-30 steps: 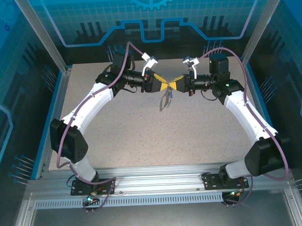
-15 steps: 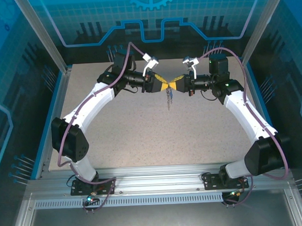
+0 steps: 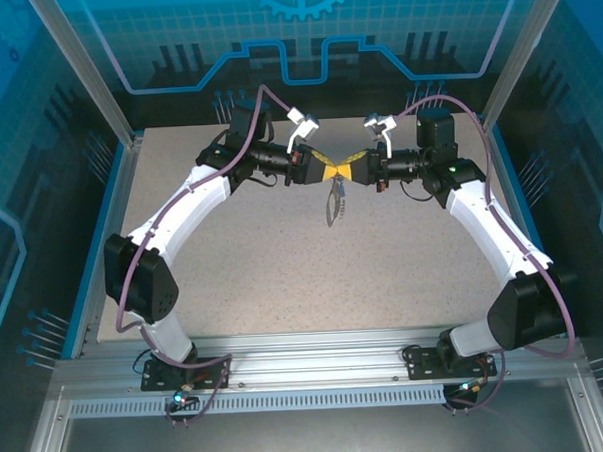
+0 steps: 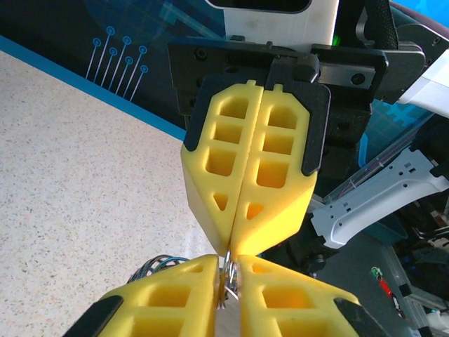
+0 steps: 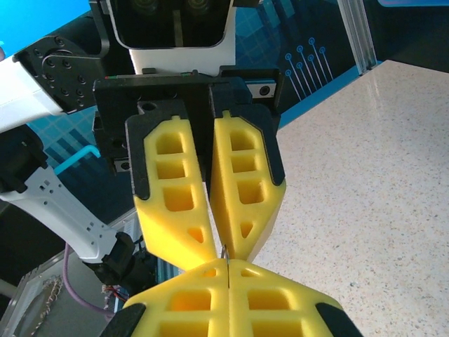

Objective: Put the keys on the keyring

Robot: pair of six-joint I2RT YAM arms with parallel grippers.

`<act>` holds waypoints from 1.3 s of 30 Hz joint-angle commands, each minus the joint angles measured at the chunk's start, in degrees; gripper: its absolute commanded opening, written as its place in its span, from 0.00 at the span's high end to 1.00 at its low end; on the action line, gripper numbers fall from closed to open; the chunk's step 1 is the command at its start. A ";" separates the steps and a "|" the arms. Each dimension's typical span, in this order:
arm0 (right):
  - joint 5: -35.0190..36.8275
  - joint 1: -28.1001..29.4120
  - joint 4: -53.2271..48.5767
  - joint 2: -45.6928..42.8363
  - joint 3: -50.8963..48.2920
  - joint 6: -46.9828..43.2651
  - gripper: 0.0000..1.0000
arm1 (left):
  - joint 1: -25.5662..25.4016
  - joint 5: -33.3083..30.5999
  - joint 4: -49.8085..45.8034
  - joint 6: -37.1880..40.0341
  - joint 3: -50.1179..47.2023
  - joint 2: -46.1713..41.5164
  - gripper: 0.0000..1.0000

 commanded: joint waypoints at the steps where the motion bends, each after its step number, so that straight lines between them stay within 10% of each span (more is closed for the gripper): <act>1: -1.73 -0.09 0.07 0.31 1.99 -0.30 1.00 | -0.56 2.02 1.76 -0.82 2.12 0.87 0.92; 4: -0.50 -0.18 0.58 0.10 2.10 1.05 0.97 | -0.78 1.62 3.44 -2.24 1.27 0.79 1.00; 7: 0.46 -1.13 4.83 -1.73 0.28 5.26 0.66 | -0.91 -0.66 7.79 -5.69 -1.32 -0.30 1.00; 10: 2.76 -2.26 9.02 -4.87 -2.43 8.90 0.54 | -0.95 -3.40 18.77 -11.60 -7.87 -3.27 1.00; 19: 18.19 -2.63 19.67 -16.18 -17.06 17.66 0.48 | -1.04 -8.53 38.16 -23.27 -18.87 -9.19 1.00; 39: 39.05 10.33 19.87 -24.74 -26.87 12.36 0.39 | -2.79 -12.33 41.88 -25.31 -21.79 -12.65 1.00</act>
